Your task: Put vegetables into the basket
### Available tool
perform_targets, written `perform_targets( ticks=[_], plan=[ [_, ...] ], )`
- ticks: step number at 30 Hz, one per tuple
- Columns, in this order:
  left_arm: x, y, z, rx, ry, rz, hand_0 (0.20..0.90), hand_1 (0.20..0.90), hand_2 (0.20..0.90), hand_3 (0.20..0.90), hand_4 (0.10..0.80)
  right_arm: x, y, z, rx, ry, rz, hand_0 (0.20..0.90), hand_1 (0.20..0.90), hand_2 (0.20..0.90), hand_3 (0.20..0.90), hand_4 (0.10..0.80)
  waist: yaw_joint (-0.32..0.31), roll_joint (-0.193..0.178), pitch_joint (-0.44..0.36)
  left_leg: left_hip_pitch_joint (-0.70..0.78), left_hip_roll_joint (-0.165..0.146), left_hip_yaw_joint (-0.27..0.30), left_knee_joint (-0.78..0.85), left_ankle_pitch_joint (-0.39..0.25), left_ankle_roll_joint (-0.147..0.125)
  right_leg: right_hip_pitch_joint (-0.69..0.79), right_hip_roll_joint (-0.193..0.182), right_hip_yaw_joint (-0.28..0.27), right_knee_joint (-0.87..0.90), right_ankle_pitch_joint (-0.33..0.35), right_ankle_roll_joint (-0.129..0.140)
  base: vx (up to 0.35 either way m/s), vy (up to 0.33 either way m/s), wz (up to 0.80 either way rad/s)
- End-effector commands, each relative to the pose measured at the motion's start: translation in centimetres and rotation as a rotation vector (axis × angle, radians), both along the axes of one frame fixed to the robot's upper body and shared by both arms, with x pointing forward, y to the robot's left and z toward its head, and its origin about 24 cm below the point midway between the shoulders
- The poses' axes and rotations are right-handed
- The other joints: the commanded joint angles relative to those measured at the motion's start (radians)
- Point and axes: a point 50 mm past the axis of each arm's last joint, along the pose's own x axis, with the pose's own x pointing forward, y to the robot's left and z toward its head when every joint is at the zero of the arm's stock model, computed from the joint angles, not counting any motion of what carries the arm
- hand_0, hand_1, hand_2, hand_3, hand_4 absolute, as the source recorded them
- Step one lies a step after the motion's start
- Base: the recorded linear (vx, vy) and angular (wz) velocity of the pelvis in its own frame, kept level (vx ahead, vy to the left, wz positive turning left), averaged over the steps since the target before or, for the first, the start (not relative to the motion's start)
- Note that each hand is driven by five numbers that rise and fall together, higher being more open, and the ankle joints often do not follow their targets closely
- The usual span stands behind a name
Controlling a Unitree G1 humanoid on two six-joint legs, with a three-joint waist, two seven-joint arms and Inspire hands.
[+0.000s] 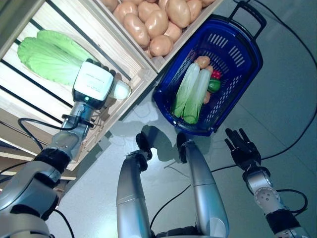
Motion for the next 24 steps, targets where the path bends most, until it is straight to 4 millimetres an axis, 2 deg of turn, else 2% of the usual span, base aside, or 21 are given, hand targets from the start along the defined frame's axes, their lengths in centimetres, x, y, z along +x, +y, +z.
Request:
perform_targets(
  ticks=[1,6,7,10,13,17,21,23,24],
  plan=[
    [-0.5,2.0,4.3,-0.044,-0.21,0.027,0.3,0.3,0.3,0.3,0.4,-0.4,-0.6,2.6,-0.006,-0.162,-0.051,0.9,0.9,0.9,0.9,0.8,0.007,-0.036,-0.003,0.131,0.009,-0.033,-0.043,-0.059,-0.047,0.145,0.007,-0.019,-0.224,0.156,0.009,-0.004,-0.102,0.05],
    [-1.0,2.1,3.8,-0.135,-0.244,-0.041,0.3,0.3,0.3,0.3,0.4,-0.3,0.7,1.9,-0.009,-0.144,-0.024,0.9,0.9,0.9,0.9,0.8,0.023,-0.04,-0.004,0.278,-0.011,-0.028,-0.189,0.009,-0.078,0.308,0.008,-0.038,-0.367,0.183,0.011,-0.027,-0.084,0.1],
    [-1.3,2.0,3.3,-0.179,-0.25,-0.065,0.3,0.3,0.3,0.3,0.4,-0.4,1.1,1.7,-0.013,-0.143,-0.012,0.9,0.9,0.9,0.9,0.8,0.029,-0.04,-0.018,0.312,-0.017,-0.016,-0.254,0.056,-0.075,0.343,0.008,-0.049,-0.421,0.212,0.004,-0.07,-0.055,0.09],
    [-1.8,1.7,2.4,-0.219,-0.257,-0.118,0.3,0.3,0.3,0.3,0.4,-0.5,1.6,1.3,-0.006,-0.136,-0.001,0.9,0.9,0.9,0.9,0.8,0.038,-0.036,-0.046,0.363,-0.024,-0.01,-0.317,0.078,-0.081,0.399,0.006,-0.057,-0.475,0.214,0.002,-0.02,-0.043,0.05],
    [-3.0,1.2,0.7,-0.377,-0.307,-0.192,0.3,0.3,0.3,0.3,0.4,-0.7,2.4,0.4,-0.001,-0.128,0.007,0.9,0.9,0.9,0.9,0.8,0.058,-0.024,-0.091,0.453,-0.031,-0.017,-0.421,0.112,-0.09,0.501,0.005,-0.065,-0.568,0.219,-0.001,0.014,-0.041,0.08],
    [-5.4,1.3,-1.1,-0.593,-0.396,-0.234,0.3,0.3,0.3,0.3,0.4,-1.5,2.7,-0.5,-0.009,-0.109,-0.02,0.9,0.9,0.9,0.9,0.8,0.09,-0.01,-0.148,0.562,-0.051,-0.037,-0.559,0.149,-0.091,0.613,0.005,-0.08,-0.684,0.239,0.008,0.062,-0.036,0.06],
    [-8.0,1.3,-2.3,-0.717,-0.497,-0.252,0.3,0.3,0.3,0.3,0.4,-2.5,2.4,-1.0,-0.029,-0.092,-0.061,0.9,0.9,0.9,0.9,0.8,0.118,-0.007,-0.211,0.657,-0.065,-0.047,-0.672,0.172,-0.09,0.721,-0.003,-0.112,-0.798,0.27,0.023,0.088,-0.015,0.17],
    [-9.5,1.1,-2.4,-0.912,-0.557,-0.303,0.3,0.3,0.3,0.3,0.4,-3.2,2.1,-1.2,-0.042,-0.092,-0.082,0.9,0.9,0.9,0.9,0.8,0.132,-0.004,-0.246,0.706,-0.07,-0.054,-0.718,0.175,-0.089,0.771,0.0,-0.125,-0.835,0.272,0.026,0.129,0.007,0.14],
    [-10.2,0.8,-2.6,-0.947,-0.59,-0.315,0.3,0.3,0.3,0.3,0.4,-3.6,2.1,-1.5,-0.042,-0.084,-0.09,0.9,0.9,0.9,0.9,0.8,0.138,-0.006,-0.258,0.727,-0.072,-0.059,-0.733,0.172,-0.089,0.793,0.001,-0.128,-0.849,0.27,0.027,0.129,0.0,0.2]
  ],
)
